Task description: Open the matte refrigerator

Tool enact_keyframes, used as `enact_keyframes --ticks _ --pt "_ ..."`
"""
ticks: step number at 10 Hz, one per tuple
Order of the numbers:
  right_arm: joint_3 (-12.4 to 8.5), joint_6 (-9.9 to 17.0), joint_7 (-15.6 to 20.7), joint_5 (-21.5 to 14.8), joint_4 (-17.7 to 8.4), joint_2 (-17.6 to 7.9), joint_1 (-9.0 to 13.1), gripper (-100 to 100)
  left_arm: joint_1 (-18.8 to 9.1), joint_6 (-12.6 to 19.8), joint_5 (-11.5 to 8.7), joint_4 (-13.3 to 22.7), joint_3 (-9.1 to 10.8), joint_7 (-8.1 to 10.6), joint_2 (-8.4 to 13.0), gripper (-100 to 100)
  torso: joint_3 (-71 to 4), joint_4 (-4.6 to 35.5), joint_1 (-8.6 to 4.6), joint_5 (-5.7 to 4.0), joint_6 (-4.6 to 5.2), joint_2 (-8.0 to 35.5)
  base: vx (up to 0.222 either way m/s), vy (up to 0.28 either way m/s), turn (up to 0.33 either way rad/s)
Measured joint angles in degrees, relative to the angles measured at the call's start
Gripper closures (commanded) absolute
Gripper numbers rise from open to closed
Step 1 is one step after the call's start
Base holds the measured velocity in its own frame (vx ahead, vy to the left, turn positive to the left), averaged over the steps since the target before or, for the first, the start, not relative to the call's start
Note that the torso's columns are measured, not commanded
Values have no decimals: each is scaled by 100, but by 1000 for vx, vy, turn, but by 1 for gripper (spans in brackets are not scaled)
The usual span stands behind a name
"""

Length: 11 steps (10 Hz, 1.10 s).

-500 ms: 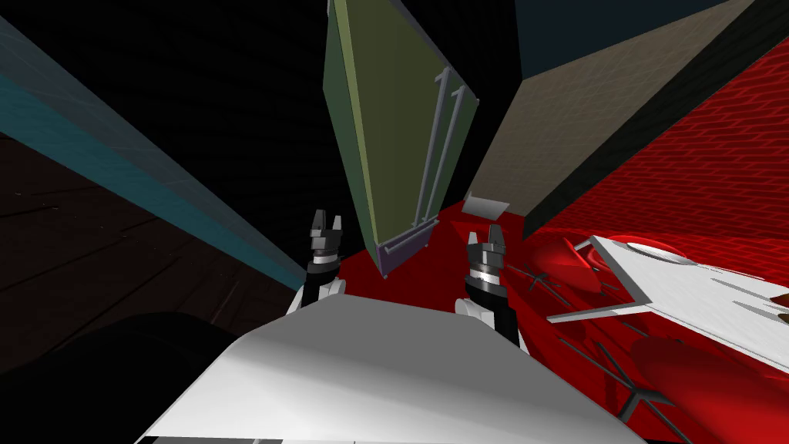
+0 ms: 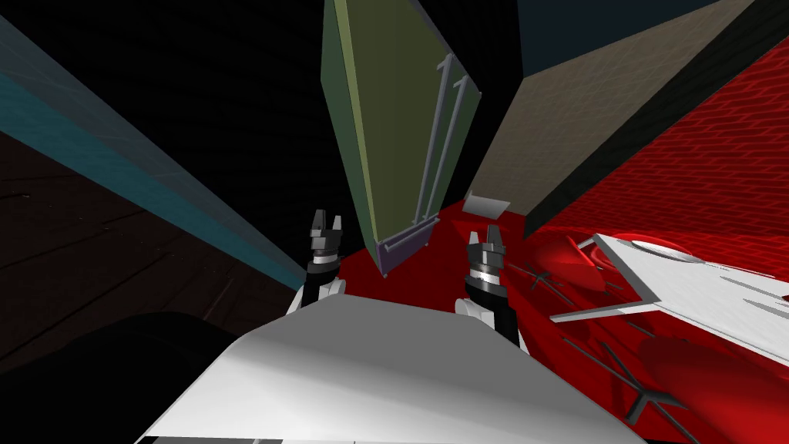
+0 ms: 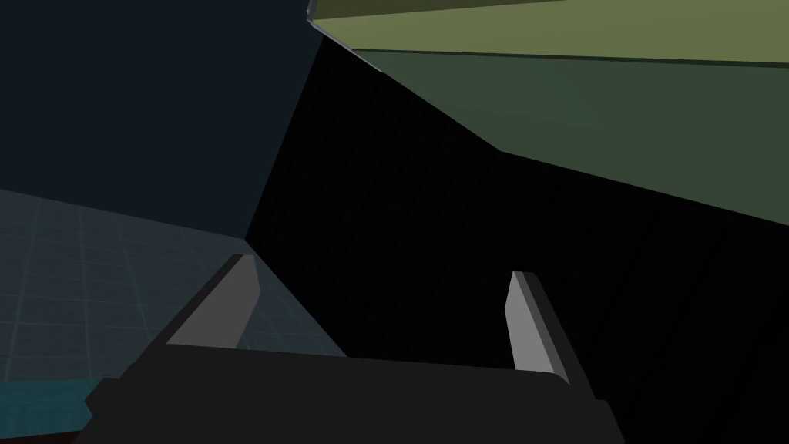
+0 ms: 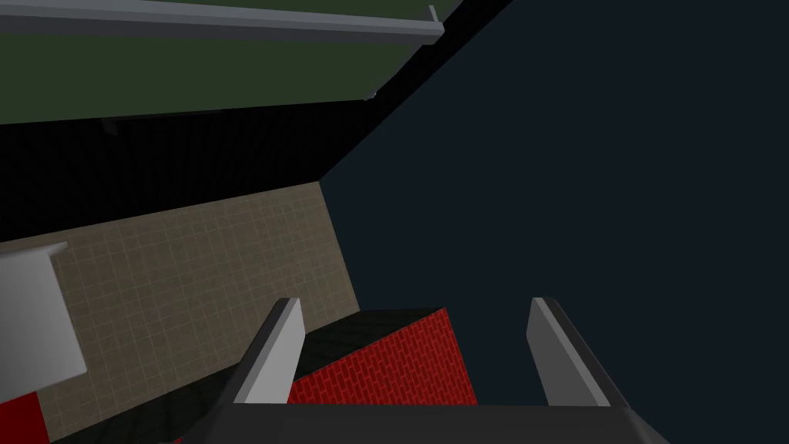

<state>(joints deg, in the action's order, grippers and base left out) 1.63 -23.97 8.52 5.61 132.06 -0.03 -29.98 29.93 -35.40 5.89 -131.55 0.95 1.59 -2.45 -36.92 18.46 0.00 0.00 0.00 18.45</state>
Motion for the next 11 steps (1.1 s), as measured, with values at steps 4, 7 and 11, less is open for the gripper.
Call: enact_keyframes --ticks 4,7,11 --pt "0 0 0 0 0 0 0 0 0 0 0 0 0 0 0 0 -3381 1692 0 0 0 1693 0 0 0" --pt "-26 -84 -233 100 -68 -202 -13 -100 1 0 0 2 0 0 0 0 -4740 2357 -4 -1 0 2352 40 -17 174" --pt "-71 -351 -850 343 -259 -479 -49 -100 1 0 0 2 0 0 0 0 -4763 2384 6 2 3 2387 48 -31 167"
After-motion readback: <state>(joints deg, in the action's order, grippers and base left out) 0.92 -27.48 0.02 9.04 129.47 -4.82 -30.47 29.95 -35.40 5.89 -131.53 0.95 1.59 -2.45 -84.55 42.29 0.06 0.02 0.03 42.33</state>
